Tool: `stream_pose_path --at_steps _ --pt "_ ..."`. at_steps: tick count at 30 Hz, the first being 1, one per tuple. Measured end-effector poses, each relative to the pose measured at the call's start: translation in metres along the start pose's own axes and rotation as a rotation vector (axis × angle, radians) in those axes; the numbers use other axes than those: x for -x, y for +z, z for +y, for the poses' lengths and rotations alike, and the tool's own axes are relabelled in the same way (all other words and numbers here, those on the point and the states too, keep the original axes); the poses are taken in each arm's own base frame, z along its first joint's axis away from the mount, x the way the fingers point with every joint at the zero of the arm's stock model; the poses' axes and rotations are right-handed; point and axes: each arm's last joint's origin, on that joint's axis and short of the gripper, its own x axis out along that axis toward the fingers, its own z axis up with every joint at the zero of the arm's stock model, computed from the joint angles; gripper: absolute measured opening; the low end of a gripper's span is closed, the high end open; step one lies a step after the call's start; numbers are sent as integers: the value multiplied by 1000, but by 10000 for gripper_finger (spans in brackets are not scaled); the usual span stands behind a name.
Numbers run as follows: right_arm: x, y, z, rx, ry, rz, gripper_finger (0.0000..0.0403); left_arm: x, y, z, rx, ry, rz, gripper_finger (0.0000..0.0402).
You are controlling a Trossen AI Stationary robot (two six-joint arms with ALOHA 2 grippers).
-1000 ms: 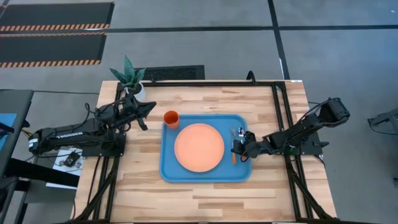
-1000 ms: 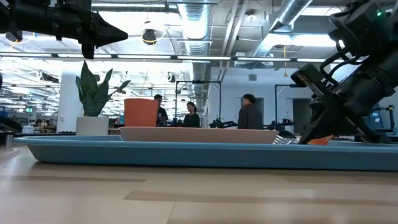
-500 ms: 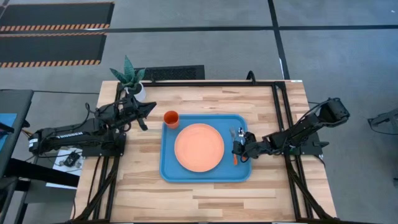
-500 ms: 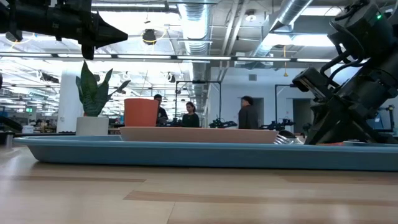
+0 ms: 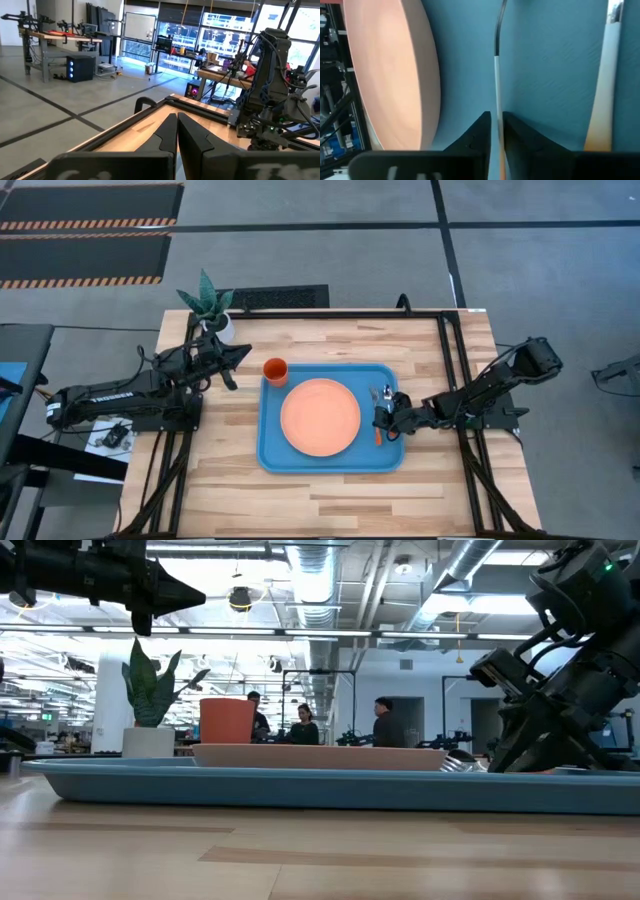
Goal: Pick and place plate/cup/fork/spoon on tray
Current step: Put the orange fork on the blue tray to the right of the orange plate
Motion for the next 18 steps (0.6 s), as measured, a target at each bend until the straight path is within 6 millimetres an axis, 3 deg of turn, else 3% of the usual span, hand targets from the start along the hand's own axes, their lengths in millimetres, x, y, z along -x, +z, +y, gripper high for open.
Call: stream_pose_path --at_steps 10,18 --pt "0 -1 2 10 18 10 137 0 0 0 1 0 -1 0" --pt "4 0 4 11 25 21 157 0 0 0 1 -1 -1 0"
